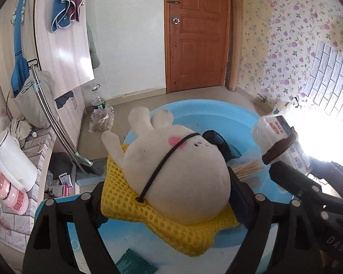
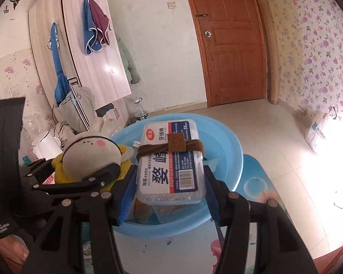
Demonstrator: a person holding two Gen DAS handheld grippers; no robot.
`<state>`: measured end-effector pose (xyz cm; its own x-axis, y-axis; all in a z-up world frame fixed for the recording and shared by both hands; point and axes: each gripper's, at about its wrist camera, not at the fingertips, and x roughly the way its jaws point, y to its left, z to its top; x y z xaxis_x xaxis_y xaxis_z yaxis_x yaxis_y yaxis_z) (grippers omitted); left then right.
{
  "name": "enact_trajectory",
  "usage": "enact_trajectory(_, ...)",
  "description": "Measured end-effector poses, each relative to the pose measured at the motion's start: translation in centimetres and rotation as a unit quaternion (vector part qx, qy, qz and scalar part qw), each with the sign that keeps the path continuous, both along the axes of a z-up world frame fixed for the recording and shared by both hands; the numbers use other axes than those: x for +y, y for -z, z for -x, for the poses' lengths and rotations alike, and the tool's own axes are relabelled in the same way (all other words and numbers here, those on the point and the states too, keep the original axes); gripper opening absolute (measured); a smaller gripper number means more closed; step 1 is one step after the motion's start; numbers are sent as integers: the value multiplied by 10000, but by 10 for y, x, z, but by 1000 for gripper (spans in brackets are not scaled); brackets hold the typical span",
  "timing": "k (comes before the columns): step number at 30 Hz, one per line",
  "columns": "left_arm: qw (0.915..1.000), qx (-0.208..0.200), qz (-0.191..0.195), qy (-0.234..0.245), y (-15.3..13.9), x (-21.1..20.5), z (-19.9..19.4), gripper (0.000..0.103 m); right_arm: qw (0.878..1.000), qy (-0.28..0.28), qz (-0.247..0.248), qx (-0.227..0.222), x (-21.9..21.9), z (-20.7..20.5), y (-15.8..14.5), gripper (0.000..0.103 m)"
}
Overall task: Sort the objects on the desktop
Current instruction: 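Lower the bunny plush into the basin with left while right drops the box in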
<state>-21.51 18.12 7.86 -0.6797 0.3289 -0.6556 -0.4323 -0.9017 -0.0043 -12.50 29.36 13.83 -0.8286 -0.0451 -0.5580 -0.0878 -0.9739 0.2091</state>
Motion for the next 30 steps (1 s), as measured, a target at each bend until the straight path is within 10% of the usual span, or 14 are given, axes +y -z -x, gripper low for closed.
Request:
enact_trajectory(15, 9983, 261, -355, -387, -23, -51, -32, 90, 9997, -23, -36, -234, -22, 21, 15, 64)
enact_trajectory(30, 9868, -120, -371, -1569, -5, -108, -55, 96, 9993, 40, -284, 234, -57, -47, 1, 73)
